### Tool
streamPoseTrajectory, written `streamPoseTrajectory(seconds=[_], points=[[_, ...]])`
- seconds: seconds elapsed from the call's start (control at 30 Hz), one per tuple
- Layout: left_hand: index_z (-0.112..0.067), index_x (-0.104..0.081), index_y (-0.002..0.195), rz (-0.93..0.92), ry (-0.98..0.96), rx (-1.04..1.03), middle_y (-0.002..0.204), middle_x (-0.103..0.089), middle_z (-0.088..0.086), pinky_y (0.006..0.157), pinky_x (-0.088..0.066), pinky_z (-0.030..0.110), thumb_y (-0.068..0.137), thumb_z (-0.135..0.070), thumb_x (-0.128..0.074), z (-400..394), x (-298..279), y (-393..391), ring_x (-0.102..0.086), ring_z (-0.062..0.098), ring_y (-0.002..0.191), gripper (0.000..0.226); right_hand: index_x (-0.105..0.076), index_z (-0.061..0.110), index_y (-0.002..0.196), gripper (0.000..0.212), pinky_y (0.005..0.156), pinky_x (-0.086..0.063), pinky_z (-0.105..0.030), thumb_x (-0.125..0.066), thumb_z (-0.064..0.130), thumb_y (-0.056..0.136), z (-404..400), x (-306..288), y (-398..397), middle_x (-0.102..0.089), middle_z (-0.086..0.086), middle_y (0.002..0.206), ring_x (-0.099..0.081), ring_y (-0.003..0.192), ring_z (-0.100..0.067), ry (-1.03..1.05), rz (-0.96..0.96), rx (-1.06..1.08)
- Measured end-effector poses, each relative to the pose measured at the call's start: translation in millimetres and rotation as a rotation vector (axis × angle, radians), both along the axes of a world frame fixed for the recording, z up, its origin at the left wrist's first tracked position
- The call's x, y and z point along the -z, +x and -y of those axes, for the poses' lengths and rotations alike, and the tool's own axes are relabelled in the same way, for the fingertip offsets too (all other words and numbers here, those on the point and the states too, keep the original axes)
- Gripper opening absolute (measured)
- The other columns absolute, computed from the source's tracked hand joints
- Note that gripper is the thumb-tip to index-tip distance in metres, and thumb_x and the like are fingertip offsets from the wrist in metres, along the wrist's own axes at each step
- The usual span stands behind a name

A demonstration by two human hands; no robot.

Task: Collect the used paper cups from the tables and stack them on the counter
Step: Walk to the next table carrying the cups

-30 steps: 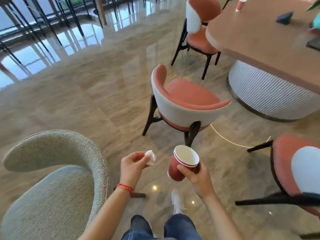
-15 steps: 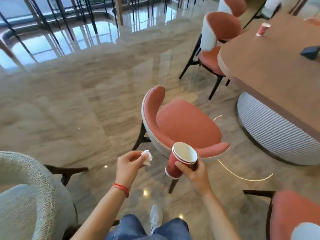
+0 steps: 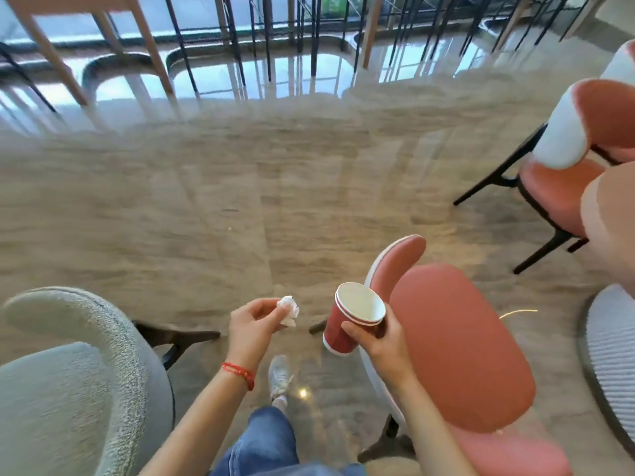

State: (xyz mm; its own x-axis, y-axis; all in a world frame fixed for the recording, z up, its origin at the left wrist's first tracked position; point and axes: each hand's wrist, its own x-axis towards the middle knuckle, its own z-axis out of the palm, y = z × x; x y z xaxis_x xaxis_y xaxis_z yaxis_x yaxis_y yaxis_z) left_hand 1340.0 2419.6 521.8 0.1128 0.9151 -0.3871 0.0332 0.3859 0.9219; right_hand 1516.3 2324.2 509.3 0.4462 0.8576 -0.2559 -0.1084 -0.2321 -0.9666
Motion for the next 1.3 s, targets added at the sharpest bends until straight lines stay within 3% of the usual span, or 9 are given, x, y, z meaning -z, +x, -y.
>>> streamPoseTrajectory(seconds=[0.1,0.17,0.27,0.57,0.7,0.9,1.3], points=[[-0.004,-0.071,0.080,0.028,-0.002,-0.040,0.071,-0.072,0.003,0.053,-0.052,0.014,0.078,-0.006,-0.071,-52,-2,1,-0.067,0.002,0.060,0.002,-0.058,0.019,0.110,0.055,0.076,-0.053,-0.021,-0.080,0.021,0.060,-60,-2,3,-0.073,0.009,0.092,-0.067,0.090,-0.001,-0.006,-0.009,-0.017],[-0.004,-0.071,0.079,0.041,0.003,-0.052,0.067,-0.072,0.000,0.053,-0.051,0.014,0.078,-0.005,-0.071,-79,-9,3,-0.066,0.002,0.059,0.002,-0.058,0.016,0.111,0.051,0.070,-0.049,-0.011,-0.080,0.010,0.065,-91,-6,4,-0.070,0.011,0.093,-0.065,0.084,0.005,0.012,-0.005,-0.020],[-0.002,-0.070,0.079,0.065,0.027,-0.068,0.061,-0.071,-0.002,0.053,-0.052,0.015,0.078,-0.004,-0.070,-144,-19,-1,-0.066,0.003,0.058,0.002,-0.056,0.018,0.107,0.047,0.070,-0.047,-0.008,-0.077,-0.001,0.070,-163,-13,1,-0.067,0.007,0.097,-0.064,0.081,0.008,0.026,0.053,-0.057],[-0.006,-0.072,0.079,0.069,0.007,-0.231,0.065,-0.073,0.000,0.056,-0.054,0.018,0.078,-0.004,-0.071,-270,-11,-6,-0.068,0.006,0.063,0.002,-0.059,0.022,0.103,0.053,0.071,-0.048,-0.012,-0.087,0.017,0.058,-316,-7,10,-0.072,0.010,0.092,-0.066,0.086,0.002,0.020,0.040,-0.182],[-0.003,-0.072,0.082,0.043,0.008,-0.349,0.073,-0.073,0.007,0.062,-0.058,0.022,0.078,-0.004,-0.071,-335,2,-11,-0.068,0.009,0.063,0.004,-0.058,0.022,0.104,0.052,0.069,-0.048,-0.011,-0.085,0.009,0.062,-400,0,17,-0.071,0.009,0.091,-0.066,0.084,0.003,0.027,0.048,-0.292],[-0.003,-0.071,0.081,0.040,0.024,-0.526,0.075,-0.073,0.008,0.063,-0.058,0.023,0.077,-0.004,-0.072,-421,-6,-25,-0.068,0.013,0.064,0.004,-0.059,0.023,0.104,0.050,0.071,-0.049,-0.013,-0.079,0.023,0.058,-529,-16,10,-0.072,0.013,0.091,-0.066,0.086,0.000,0.045,0.079,-0.464],[-0.004,-0.070,0.079,0.075,0.026,-0.954,0.063,-0.073,0.000,0.053,-0.052,0.015,0.078,0.002,-0.068,-511,4,-142,-0.068,0.008,0.058,0.007,-0.058,0.015,0.107,0.045,0.072,-0.048,-0.012,-0.080,0.004,0.069,-697,-7,-124,-0.068,0.005,0.098,-0.063,0.084,0.005,0.029,0.108,-0.876]])
